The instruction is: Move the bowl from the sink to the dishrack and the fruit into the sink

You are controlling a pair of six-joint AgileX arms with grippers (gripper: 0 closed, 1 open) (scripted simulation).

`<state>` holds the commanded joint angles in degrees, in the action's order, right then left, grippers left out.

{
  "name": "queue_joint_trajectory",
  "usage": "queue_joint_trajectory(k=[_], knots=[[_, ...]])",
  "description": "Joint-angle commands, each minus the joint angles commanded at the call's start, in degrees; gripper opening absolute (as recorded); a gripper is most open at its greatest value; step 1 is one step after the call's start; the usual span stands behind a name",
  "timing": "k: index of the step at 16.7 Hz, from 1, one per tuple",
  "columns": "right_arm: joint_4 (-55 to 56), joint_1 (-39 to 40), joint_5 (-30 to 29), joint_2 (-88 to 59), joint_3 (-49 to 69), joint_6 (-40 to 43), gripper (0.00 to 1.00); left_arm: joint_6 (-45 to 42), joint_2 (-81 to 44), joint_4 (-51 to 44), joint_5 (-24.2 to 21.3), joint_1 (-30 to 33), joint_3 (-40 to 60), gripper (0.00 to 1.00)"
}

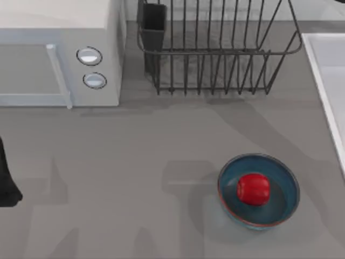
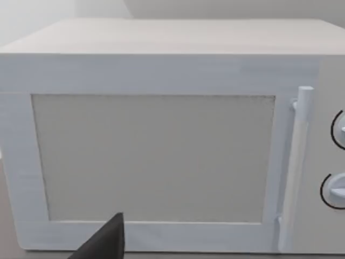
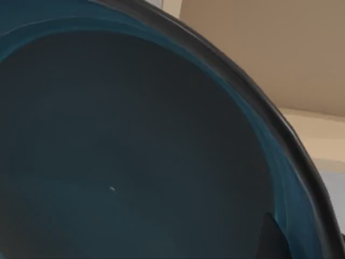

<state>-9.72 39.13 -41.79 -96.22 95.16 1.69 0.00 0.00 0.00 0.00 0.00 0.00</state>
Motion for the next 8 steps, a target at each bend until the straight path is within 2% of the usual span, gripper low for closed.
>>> queue_joint_trajectory(k=[4,8], knots=[[8.68,5.87,-4.88,0.71,-0.34,-2.79,0.00,0.00,0.00,0.00,0.00,0.00,0.00,1.00],[9.40,6.42,-5.32,0.82,-0.37,-3.00,0.00,0.00,0.00,0.00,0.00,0.00,0.00,1.00]])
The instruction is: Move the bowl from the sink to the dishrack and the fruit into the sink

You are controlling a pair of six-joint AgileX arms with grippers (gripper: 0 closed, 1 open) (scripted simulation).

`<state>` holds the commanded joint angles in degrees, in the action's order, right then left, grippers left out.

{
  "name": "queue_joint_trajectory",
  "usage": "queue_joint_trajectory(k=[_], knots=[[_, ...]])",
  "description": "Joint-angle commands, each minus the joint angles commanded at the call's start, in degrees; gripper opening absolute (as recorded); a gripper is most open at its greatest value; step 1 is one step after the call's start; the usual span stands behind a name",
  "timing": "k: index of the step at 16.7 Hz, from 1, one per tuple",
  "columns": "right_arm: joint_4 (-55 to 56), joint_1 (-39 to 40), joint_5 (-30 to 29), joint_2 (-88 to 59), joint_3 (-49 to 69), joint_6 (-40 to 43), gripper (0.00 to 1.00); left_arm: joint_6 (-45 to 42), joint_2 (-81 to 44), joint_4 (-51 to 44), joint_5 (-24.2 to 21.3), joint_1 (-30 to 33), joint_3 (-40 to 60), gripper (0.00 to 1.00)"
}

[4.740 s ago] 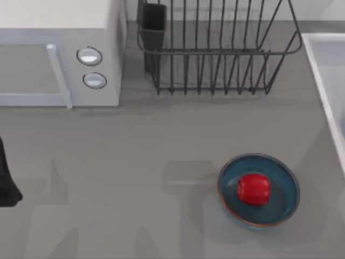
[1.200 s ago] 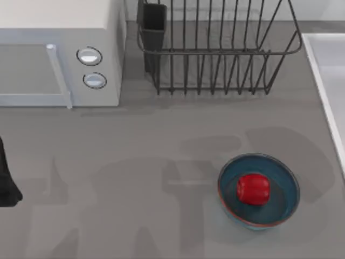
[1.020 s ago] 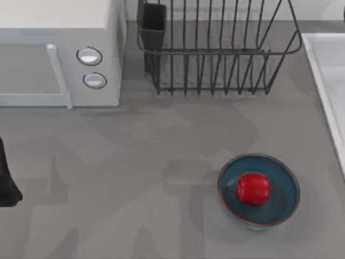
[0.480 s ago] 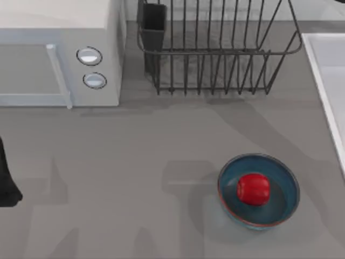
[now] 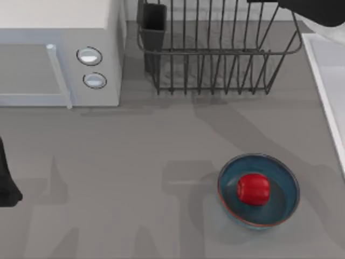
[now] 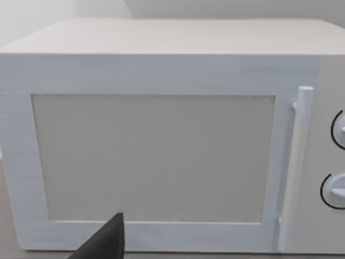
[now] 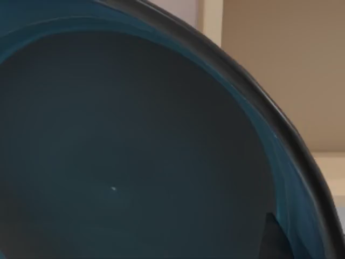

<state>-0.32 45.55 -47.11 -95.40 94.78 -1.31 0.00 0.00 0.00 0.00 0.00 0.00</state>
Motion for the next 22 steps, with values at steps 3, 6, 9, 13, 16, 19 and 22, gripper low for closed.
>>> queue_joint_trajectory(k=[3,6,9,13,16,19,22], knots=[[-0.02,-0.25,0.28,-0.29,-0.02,-0.08,0.00,0.00,0.00,0.00,0.00,0.00,0.00,1.00],[3.82,-1.28,0.85,-3.01,-1.59,-0.05,0.00,0.00,0.00,0.00,0.00,0.00,0.00,1.00],[13.04,-3.14,2.54,-8.16,-5.30,-0.02,0.00,0.00,0.00,0.00,0.00,0.00,0.00,1.00],[29.18,-6.24,5.80,-15.95,-12.09,0.02,0.00,0.00,0.00,0.00,0.00,0.00,0.00,1.00],[37.55,-8.36,8.01,-20.17,-16.50,0.17,0.00,0.00,0.00,0.00,0.00,0.00,0.00,1.00],[40.47,-9.33,9.00,-21.74,-18.40,0.29,0.00,0.00,0.00,0.00,0.00,0.00,0.00,1.00],[40.47,-9.33,9.00,-21.74,-18.40,0.29,0.00,0.00,0.00,0.00,0.00,0.00,0.00,1.00]])
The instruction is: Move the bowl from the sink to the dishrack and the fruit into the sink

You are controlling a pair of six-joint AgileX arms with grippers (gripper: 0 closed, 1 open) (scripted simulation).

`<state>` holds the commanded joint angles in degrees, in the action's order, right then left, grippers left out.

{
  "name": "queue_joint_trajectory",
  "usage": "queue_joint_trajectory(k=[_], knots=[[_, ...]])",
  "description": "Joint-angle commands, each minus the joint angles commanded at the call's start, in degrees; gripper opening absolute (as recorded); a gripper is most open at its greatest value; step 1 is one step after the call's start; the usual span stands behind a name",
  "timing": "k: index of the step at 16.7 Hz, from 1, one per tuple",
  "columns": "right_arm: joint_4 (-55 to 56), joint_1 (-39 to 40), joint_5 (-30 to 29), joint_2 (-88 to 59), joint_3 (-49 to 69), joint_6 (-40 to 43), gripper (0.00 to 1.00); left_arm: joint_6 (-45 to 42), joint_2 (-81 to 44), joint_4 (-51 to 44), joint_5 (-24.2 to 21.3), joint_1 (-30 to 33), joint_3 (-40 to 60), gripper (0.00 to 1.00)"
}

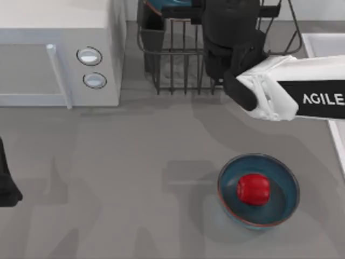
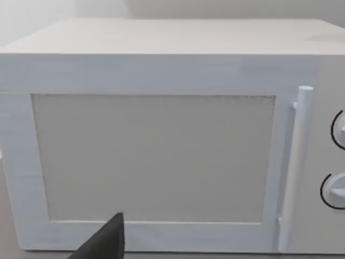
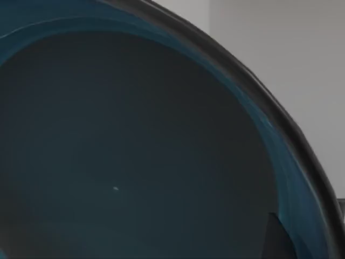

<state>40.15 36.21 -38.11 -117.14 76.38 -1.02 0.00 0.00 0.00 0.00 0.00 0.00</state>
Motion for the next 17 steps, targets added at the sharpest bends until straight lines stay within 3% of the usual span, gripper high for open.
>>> queue_joint_trajectory(k=[13,17], knots=[[0.00,0.00,0.00,0.00,0.00,0.00,0.98,0.00,0.00,0.00,0.00,0.00,0.00,1.00],[0.00,0.00,0.00,0.00,0.00,0.00,1.00,0.00,0.00,0.00,0.00,0.00,0.00,1.00]])
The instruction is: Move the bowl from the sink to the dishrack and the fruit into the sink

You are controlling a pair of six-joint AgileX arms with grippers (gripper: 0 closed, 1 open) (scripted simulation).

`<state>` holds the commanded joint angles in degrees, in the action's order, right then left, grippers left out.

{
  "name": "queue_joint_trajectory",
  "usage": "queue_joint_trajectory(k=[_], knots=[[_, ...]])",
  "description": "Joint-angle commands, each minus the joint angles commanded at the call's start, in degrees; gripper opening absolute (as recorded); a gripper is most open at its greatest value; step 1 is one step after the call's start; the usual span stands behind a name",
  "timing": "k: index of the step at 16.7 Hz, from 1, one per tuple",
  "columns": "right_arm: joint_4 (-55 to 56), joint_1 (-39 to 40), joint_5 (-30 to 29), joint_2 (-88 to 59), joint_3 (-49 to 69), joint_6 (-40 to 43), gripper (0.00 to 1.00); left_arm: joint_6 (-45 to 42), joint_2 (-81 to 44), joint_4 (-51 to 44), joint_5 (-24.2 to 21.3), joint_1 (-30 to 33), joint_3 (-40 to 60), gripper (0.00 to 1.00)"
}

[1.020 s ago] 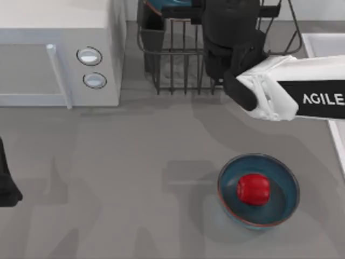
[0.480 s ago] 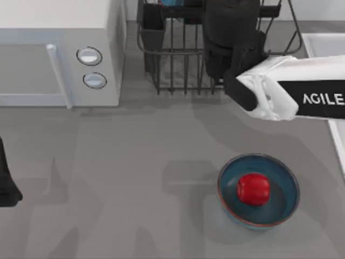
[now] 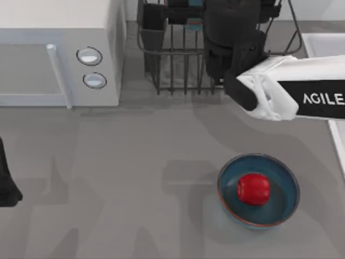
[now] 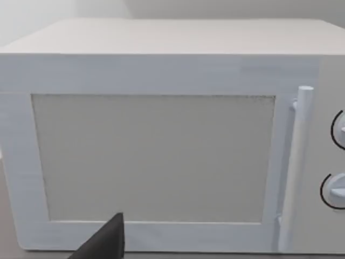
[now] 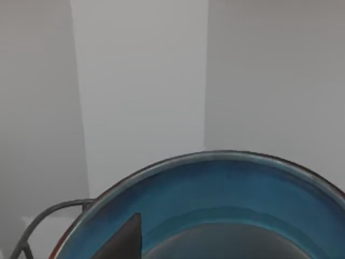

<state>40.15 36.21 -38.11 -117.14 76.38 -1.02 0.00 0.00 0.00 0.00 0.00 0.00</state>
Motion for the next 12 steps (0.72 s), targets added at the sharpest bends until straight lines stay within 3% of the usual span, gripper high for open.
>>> queue_joint_trajectory(k=[7,12], knots=[[-0.11,-0.12,0.45,0.59,-0.50,0.00,1.00,0.00,0.00,0.00,0.00,0.00,0.00,1.00],[-2.59,-4.70,8.30,12.45,-11.50,-0.16,1.00,0.00,0.00,0.00,0.00,0.00,0.00,1.00]])
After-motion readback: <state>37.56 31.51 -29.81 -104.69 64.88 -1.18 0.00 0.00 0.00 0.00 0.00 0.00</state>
